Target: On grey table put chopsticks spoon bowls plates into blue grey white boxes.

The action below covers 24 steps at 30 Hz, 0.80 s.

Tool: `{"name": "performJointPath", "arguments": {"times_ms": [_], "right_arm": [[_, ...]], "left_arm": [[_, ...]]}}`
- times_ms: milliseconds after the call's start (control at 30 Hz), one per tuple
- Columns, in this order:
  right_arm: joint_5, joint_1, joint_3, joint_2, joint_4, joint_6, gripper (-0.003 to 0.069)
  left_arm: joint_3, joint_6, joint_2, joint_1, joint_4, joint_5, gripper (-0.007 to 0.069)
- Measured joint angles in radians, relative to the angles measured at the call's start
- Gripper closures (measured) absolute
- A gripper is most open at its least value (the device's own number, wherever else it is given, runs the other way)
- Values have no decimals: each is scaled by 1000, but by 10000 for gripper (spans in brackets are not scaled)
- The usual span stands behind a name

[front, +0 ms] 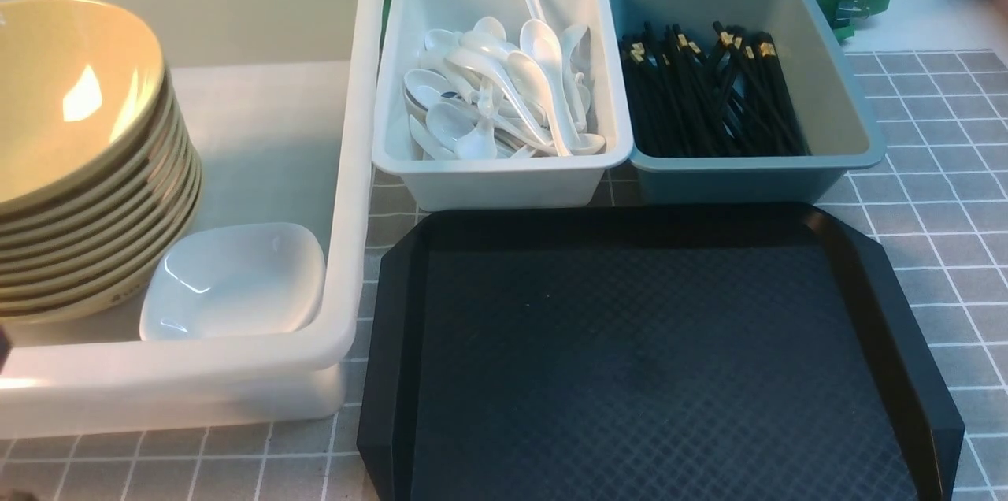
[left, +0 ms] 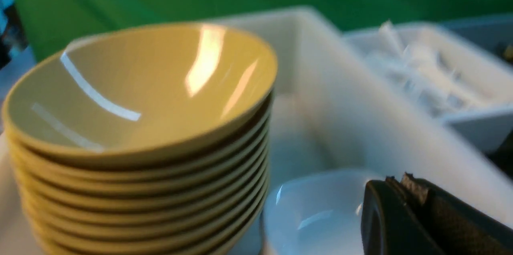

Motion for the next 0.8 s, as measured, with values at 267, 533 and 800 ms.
{"name": "performJointPath", "arguments": {"times_ms": [267,533,800], "right_arm": [[0,0,0,0,0,0,621],[0,0,0,0,0,0,617],[0,0,0,0,0,0,614]], "left_arm": [[261,164,-22,213,-158,-340,636],[267,179,-91,223,-202,-38,636],[267,180,-93,223,-206,15,636]]}}
